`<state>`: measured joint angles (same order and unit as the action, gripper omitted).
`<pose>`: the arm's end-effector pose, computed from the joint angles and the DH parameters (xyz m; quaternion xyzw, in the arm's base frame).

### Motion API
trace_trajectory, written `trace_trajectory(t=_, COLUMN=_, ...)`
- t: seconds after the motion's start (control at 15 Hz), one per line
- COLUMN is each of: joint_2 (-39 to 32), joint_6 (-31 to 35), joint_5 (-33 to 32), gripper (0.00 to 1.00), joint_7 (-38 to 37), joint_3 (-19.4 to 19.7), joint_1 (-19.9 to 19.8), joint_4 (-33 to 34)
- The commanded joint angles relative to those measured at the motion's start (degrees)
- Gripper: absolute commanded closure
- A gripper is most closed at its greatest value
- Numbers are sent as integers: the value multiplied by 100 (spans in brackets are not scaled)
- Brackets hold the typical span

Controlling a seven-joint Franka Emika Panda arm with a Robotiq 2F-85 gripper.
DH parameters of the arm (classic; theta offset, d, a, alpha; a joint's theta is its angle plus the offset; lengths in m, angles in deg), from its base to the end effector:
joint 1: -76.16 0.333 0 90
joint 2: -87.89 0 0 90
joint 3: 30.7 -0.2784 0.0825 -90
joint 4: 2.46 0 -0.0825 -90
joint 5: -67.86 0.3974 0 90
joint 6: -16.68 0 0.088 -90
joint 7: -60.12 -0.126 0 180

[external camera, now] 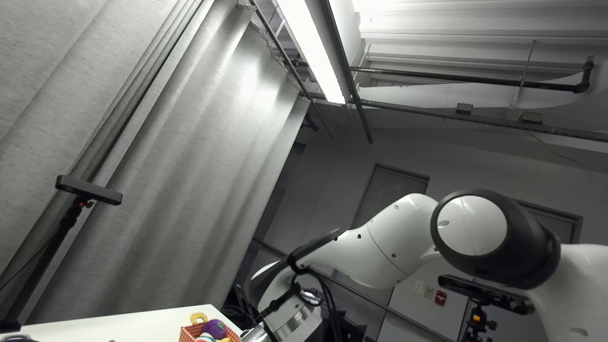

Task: Pour the contents out of the white bowl

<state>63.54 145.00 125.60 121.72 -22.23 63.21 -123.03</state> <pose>0.5255 -0.1707 0.1411 -0.9449 0.0251 -0.1154 0.3053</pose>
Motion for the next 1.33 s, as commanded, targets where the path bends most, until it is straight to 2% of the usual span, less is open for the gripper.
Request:
trace_trajectory(t=0.0, joint_2=694, joint_6=838, joint_5=-1062, gripper=99, joint_7=-1268, joint_3=-63, joint_1=704, joint_4=-327)
trace_trajectory(t=0.2, joint_2=989, joint_6=1052, joint_5=-2264, gripper=99, joint_7=-2388, joint_3=-207, joint_1=1017, joint_4=-321)
trace_trajectory(t=0.4, joint_2=1143, joint_6=964, joint_5=-3380, gripper=99, joint_7=-3401, joint_3=-392, joint_1=1083, joint_4=-286)
trace_trajectory(t=0.8, joint_2=741, joint_6=707, joint_5=-4878, gripper=99, joint_7=-4621, joint_3=-671, joint_1=1205, joint_4=20)
trace_trajectory(t=1.07, joint_2=261, joint_6=260, joint_5=-5516, gripper=99, joint_7=-4986, joint_3=-831, joint_1=1330, joint_4=480)
trace_trajectory(t=1.27, joint_2=-137, joint_6=-168, joint_5=-5655, gripper=99, joint_7=-4977, joint_3=-974, joint_1=1371, joint_4=906)
